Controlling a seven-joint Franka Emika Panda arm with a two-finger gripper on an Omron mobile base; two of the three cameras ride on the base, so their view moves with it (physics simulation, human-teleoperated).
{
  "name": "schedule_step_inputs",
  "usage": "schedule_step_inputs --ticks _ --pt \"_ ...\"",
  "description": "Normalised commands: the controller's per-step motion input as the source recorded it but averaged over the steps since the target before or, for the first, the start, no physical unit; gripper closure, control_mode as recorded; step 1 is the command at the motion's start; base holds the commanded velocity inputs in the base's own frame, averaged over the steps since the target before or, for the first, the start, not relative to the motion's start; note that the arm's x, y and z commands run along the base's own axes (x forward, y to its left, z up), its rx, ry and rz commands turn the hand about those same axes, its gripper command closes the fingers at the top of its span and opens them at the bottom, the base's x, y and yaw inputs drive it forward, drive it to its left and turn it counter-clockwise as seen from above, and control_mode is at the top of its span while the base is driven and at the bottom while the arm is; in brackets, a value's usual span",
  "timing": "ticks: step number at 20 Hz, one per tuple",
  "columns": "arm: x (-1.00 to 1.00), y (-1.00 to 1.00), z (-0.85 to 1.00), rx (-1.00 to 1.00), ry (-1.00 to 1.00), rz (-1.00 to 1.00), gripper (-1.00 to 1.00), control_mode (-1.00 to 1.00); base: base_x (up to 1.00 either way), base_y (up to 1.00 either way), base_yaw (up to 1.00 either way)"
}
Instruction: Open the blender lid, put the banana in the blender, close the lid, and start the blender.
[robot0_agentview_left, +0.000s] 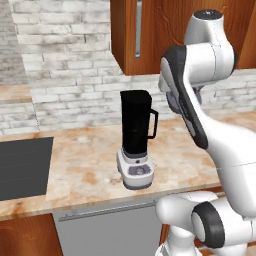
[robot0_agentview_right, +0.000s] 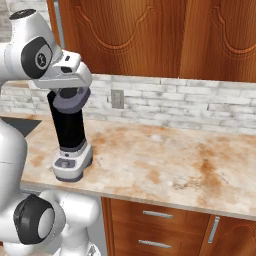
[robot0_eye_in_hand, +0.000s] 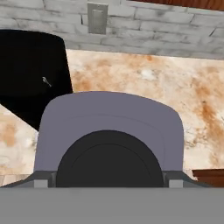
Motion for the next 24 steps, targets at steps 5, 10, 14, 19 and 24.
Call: schedule_step_inputs --ticks 5,10,14,19,24 --pt "0.39 0.59 0.19 0.0 0.0 0.1 1.0 -1.0 0.0 0.0 0.0" --pt "0.47 0.45 0.04 0.0 0.01 0.08 1.0 -1.0 0.0 0.0 0.0" --pt "0.51 0.35 0.0 0.0 0.06 0.04 1.0 -1.0 0.0 0.0 0.0" --pt "0.51 0.36 0.0 0.0 0.09 0.02 1.0 -1.0 0.0 0.0 0.0" --pt "0.54 0.34 0.0 0.0 0.08 0.01 1.0 -1.0 0.0 0.0 0.0"
